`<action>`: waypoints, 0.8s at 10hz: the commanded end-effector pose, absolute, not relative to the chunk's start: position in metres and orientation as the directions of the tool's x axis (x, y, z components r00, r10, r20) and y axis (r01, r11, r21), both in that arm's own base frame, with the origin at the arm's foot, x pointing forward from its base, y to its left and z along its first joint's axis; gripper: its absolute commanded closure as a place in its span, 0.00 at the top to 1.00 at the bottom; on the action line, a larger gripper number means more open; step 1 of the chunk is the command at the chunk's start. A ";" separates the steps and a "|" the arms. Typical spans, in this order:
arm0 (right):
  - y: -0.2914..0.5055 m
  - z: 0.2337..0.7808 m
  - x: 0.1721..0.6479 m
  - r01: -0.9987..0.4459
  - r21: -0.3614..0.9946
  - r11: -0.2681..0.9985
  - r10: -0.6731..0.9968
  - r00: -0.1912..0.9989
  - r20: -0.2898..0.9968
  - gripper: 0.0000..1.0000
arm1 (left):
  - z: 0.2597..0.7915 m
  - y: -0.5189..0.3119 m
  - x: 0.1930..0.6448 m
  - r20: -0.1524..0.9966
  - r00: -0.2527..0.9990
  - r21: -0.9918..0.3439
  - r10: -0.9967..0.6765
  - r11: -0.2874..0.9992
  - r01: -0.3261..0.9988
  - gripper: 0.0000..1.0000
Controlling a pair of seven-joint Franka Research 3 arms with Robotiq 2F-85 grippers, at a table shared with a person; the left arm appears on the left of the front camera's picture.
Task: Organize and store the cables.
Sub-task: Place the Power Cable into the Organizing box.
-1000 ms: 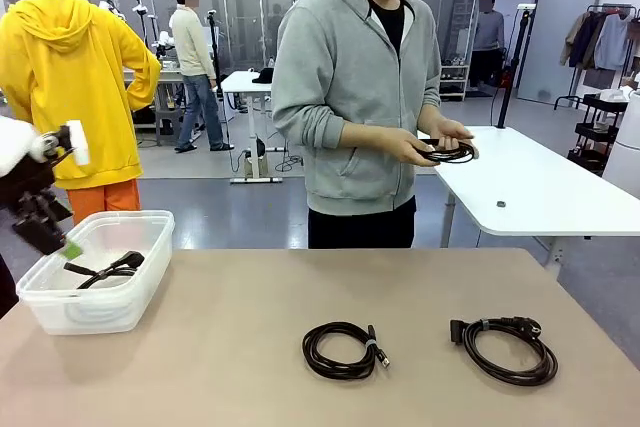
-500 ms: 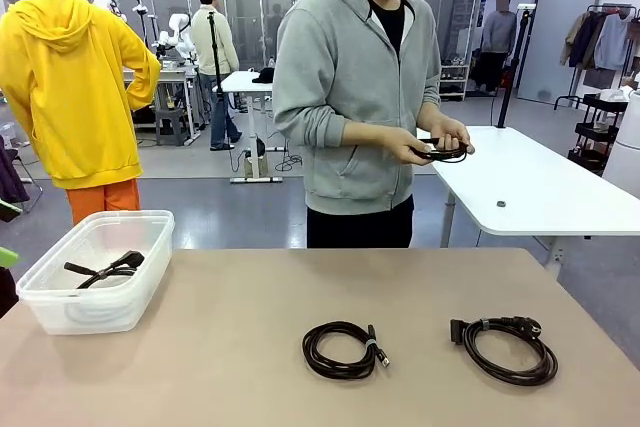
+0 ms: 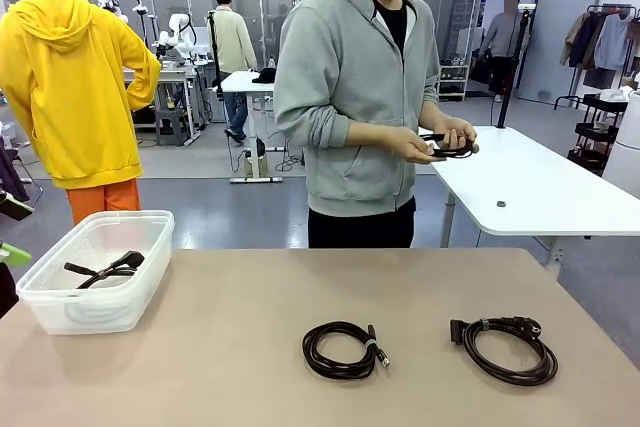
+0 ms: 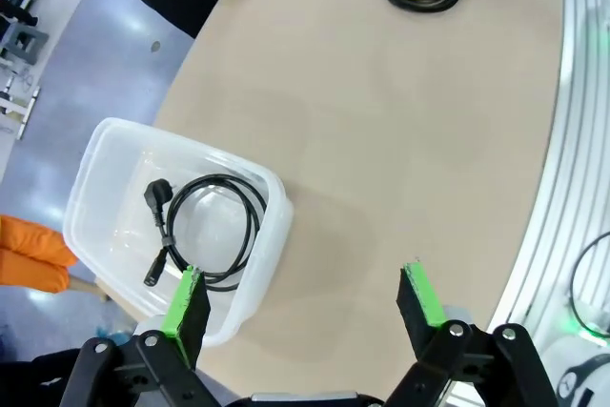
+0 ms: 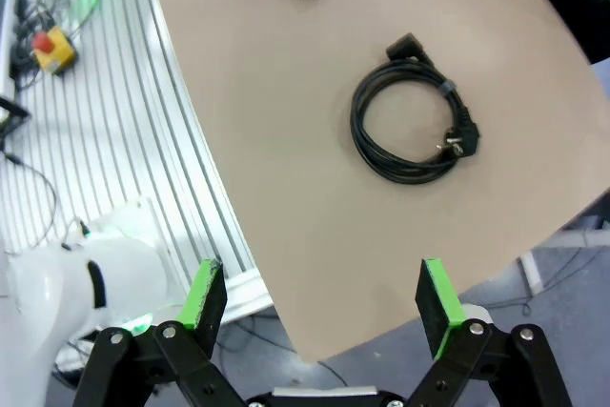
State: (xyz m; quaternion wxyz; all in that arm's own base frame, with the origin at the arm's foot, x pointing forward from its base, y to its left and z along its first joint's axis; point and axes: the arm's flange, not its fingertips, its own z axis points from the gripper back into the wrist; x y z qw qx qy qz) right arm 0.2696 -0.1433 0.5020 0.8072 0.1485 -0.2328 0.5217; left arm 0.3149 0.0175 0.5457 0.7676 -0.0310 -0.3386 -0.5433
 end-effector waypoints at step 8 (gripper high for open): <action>0.012 0.458 0.438 -0.977 -0.079 0.197 0.977 0.189 0.103 1.00 | 0.546 0.018 0.318 0.559 0.200 0.321 -0.805 0.432 0.843 1.00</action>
